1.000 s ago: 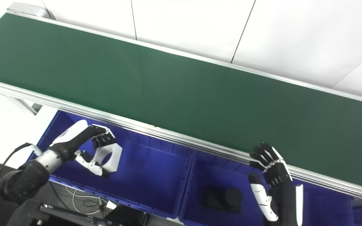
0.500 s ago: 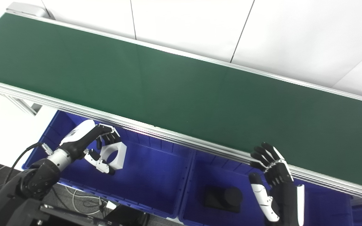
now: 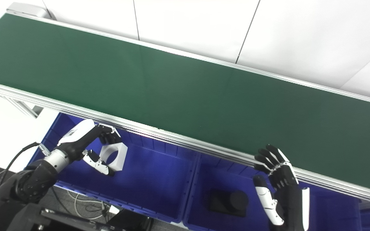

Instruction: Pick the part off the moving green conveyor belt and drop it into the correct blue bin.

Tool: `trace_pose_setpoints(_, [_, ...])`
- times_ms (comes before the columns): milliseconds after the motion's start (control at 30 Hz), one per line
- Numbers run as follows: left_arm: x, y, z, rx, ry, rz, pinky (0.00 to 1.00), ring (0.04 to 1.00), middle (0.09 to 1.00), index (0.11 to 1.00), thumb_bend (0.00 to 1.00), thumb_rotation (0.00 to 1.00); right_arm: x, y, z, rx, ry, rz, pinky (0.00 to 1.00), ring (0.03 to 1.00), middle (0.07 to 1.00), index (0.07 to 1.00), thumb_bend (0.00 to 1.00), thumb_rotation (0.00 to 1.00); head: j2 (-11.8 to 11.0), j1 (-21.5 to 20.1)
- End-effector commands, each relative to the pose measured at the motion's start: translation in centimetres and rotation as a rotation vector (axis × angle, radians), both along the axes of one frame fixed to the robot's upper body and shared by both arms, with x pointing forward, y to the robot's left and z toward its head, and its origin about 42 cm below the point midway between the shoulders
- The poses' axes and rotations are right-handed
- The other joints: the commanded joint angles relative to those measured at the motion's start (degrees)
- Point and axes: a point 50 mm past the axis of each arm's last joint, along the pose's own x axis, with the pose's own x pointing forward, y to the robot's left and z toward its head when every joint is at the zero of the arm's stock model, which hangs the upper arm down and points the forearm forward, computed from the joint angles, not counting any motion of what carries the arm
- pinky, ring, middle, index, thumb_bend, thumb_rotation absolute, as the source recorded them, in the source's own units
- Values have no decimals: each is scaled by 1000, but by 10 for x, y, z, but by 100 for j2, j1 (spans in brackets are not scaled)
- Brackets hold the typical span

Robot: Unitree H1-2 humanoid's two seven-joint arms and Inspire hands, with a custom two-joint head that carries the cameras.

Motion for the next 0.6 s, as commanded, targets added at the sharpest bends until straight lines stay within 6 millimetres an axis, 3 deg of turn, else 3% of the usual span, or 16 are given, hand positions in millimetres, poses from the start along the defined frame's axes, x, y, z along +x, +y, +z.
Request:
trace_pose_setpoints(0, [1,8,10,29,-7,-3,738,839,869,869,937,446,2,2,7,4,-34,4,650,737,772,818,543,566,-6,-4])
trace_pose_setpoints(200, [0,9,12,24,3,-7,825,938,982,984,1000,631,1,2,7,3,-39,6,647,737,773,819,537,566,-7,-4])
trace_pose_setpoints(567, [0,8,25,-26,-69,-17,832,938,980,999,1000,685,1,2,2,0,-36,9,654,738,772,820,568,600,-64,-70])
